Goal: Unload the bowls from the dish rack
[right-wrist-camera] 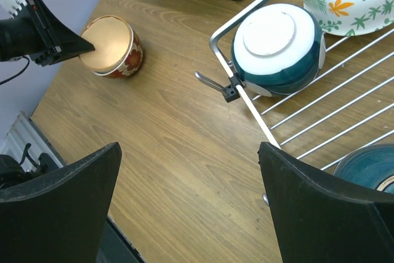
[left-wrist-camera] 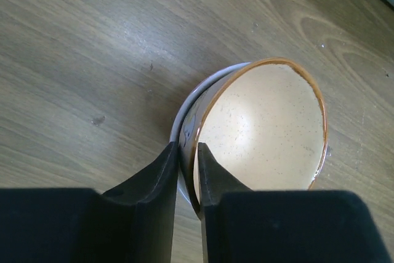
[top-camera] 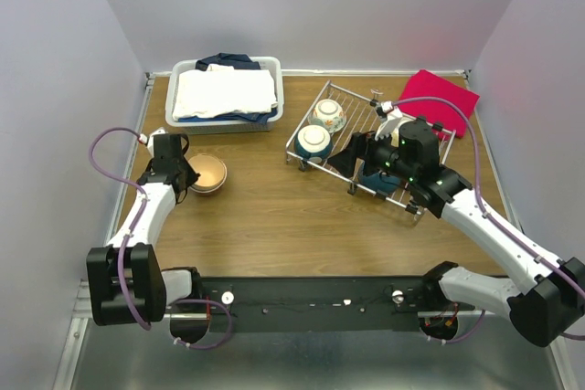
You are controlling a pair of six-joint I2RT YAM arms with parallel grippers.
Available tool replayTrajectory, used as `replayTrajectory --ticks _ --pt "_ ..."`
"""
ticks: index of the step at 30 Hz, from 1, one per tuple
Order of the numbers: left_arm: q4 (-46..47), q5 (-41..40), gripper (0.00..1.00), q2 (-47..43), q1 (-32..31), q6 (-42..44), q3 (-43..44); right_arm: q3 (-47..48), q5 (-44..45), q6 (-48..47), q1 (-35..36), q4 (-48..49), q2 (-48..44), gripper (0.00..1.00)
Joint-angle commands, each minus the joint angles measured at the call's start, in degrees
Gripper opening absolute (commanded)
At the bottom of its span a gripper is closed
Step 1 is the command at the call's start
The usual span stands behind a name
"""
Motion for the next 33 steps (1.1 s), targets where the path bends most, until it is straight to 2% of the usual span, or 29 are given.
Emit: replayTrajectory --ticks 1,3,8,12,13,22,25,31,33 --pt "4.01 2.38 0.33 0.75 0.4 -0.34 -0.89 -0.69 2.0 -0.93 0.11 -1.59 -0.37 1.0" --pt "3.57 2.56 0.37 0.66 0.4 -0.16 -0.45 -0.25 1.91 -1.1 0.11 -1.41 0.33 1.0" --pt "1.9 2.12 0.61 -2.58 0.4 1.16 0.52 1.15 3.39 -2.07 0.11 -2.38 1.66 1.0" --pt "-0.2 1.5 0.64 -5.31 0.32 2.3 0.87 2.73 5.42 -3.65 0.11 -4.05 2.8 1.0" --pt "-1.17 1.16 0.69 -5.92 0.4 2.56 0.87 3.35 5.77 -4.09 0.11 -4.75 3.06 1.0" --pt "-5.39 1.76 0.94 -16.29 0.4 7.3 0.17 8.97 20.35 -7.17 0.11 -11.42 6.75 1.0" --pt "-6.44 3.43 0.99 -19.89 0.23 9.5 -0.27 11.52 26.24 -8.92 0.11 -14.14 9.11 1.0" --pt "-5.14 8.27 0.99 -25.52 -3.2 11.44 -2.55 16.88 34.42 -11.56 0.02 -18.02 15.1 1.0" --pt "-4.08 8.45 0.99 -27.88 -6.18 12.58 -4.05 17.5 36.79 -12.0 -0.51 -18.02 17.12 1.0"
